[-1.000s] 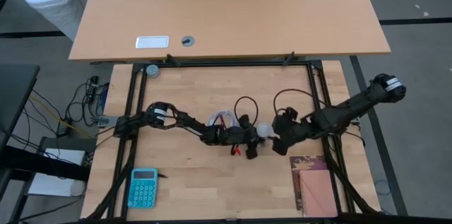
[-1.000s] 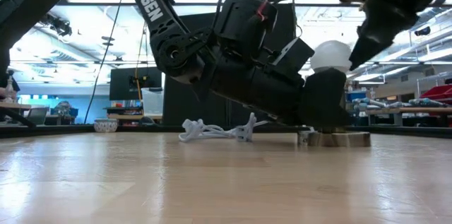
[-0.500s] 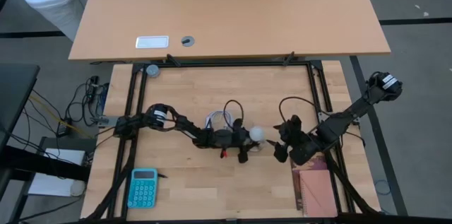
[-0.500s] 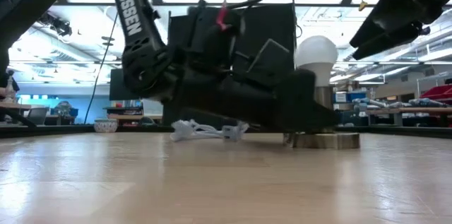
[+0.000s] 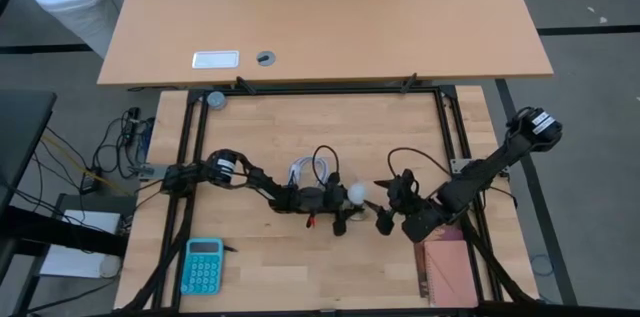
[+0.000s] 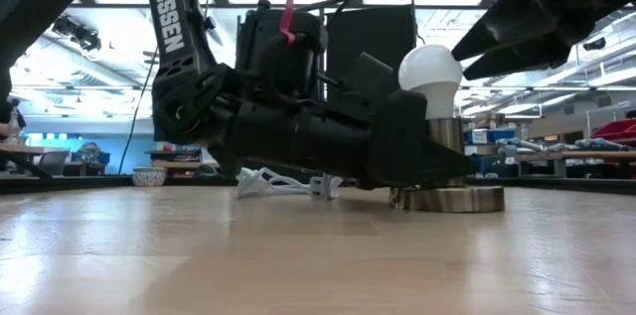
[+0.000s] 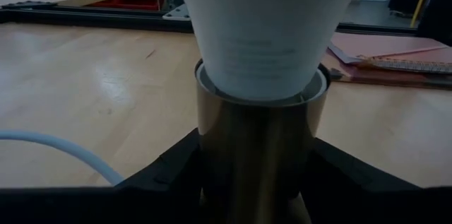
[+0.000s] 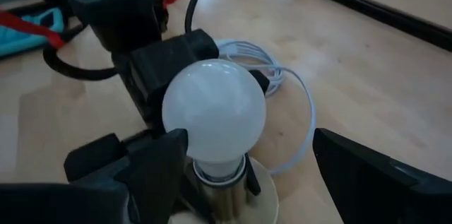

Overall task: Screw lightbulb
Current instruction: Insert the white lightbulb into the lamp socket

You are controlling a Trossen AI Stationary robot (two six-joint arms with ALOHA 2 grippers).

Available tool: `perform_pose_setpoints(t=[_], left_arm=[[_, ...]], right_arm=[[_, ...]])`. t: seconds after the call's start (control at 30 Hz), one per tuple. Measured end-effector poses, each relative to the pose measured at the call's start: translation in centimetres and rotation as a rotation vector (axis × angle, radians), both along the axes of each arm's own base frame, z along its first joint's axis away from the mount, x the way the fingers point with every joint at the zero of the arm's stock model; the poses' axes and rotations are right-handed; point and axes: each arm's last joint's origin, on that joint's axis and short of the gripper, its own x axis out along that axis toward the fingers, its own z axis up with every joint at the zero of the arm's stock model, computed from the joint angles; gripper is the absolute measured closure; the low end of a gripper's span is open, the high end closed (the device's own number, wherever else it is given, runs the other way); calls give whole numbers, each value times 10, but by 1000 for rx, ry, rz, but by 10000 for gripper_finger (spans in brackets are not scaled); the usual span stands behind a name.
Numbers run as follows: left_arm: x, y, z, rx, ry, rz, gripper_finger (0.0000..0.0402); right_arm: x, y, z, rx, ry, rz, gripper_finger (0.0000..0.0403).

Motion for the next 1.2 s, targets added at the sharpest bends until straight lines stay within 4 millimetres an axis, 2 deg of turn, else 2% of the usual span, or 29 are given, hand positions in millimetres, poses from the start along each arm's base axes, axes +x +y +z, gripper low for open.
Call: perform_pose_setpoints(t=[0.17, 0.47, 0.83, 1.2], left_arm=[[-2, 0, 0, -6, -8, -15, 203], [-32, 4, -6, -40, -115, -44, 203], [-32, 7, -7, -48, -102, -49, 203], [-30, 17, -10, -79, -65, -105, 203]], right_arm=[[5, 1, 0, -19, -33, -12, 93], [12, -3, 0, -22, -66, -49, 94], [29, -10, 7, 78, -137, -10, 93], [37, -12, 18, 50, -196, 51, 93]])
